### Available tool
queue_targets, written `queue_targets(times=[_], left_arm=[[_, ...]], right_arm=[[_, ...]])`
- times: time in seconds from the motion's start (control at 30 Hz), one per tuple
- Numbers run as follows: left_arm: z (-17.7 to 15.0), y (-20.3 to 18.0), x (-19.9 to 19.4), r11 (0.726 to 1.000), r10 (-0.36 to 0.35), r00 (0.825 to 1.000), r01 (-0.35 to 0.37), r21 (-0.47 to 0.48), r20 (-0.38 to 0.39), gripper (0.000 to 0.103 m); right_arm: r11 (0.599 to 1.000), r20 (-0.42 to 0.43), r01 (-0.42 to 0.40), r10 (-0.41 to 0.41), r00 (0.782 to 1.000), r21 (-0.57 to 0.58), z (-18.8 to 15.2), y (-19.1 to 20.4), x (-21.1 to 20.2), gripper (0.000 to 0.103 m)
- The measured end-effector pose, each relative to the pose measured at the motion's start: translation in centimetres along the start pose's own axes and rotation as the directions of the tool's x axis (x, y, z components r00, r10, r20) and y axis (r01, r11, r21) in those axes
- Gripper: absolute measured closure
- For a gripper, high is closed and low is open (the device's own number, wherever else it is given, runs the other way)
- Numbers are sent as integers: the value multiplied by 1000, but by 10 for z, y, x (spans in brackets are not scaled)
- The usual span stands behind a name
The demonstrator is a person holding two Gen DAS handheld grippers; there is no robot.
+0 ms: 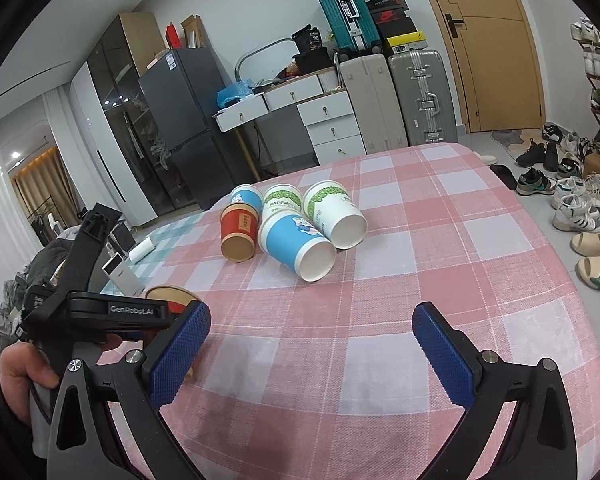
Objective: Flip cup upright
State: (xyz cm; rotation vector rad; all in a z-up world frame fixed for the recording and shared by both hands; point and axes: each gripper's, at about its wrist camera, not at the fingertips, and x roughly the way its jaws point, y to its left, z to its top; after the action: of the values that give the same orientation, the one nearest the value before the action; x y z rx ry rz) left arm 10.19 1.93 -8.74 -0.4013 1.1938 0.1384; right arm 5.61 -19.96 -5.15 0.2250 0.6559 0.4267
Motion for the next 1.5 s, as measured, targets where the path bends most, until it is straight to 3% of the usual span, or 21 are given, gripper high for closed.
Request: queue_targets(times=[0.23, 0.47, 0.63, 1.03, 1.27, 1.33, 1.5], left_arm=[[-17, 5, -39, 994, -28, 1000, 29, 109, -12, 40], [-50, 23, -49, 993, -28, 999, 33, 113, -45, 40], [-70, 27, -37, 988, 15, 998, -4, 156, -66, 40], [-79, 17, 2, 979, 12, 993, 12, 205, -116, 39], [-73, 9, -7, 960, 16, 998, -1, 278, -54, 19], [-71, 7, -15, 953, 21, 999, -7, 303, -43, 19], [-66, 9, -53, 952, -43, 999, 33, 305, 28, 19]], right_arm=[[999, 0, 17, -17, 1000, -31, -4, 22, -16, 0], [998, -25, 26, -27, 999, -58, -10, 43, -27, 0], [998, -47, 20, -23, 999, -61, -19, 53, -32, 0], [998, -58, 29, -33, 998, -58, -23, 50, -30, 0], [998, -67, 25, -29, 997, -59, -21, 50, -27, 0], [998, -68, 20, -24, 997, -56, -20, 50, -27, 0], [998, -57, 10, -13, 998, -63, -16, 56, -32, 0]])
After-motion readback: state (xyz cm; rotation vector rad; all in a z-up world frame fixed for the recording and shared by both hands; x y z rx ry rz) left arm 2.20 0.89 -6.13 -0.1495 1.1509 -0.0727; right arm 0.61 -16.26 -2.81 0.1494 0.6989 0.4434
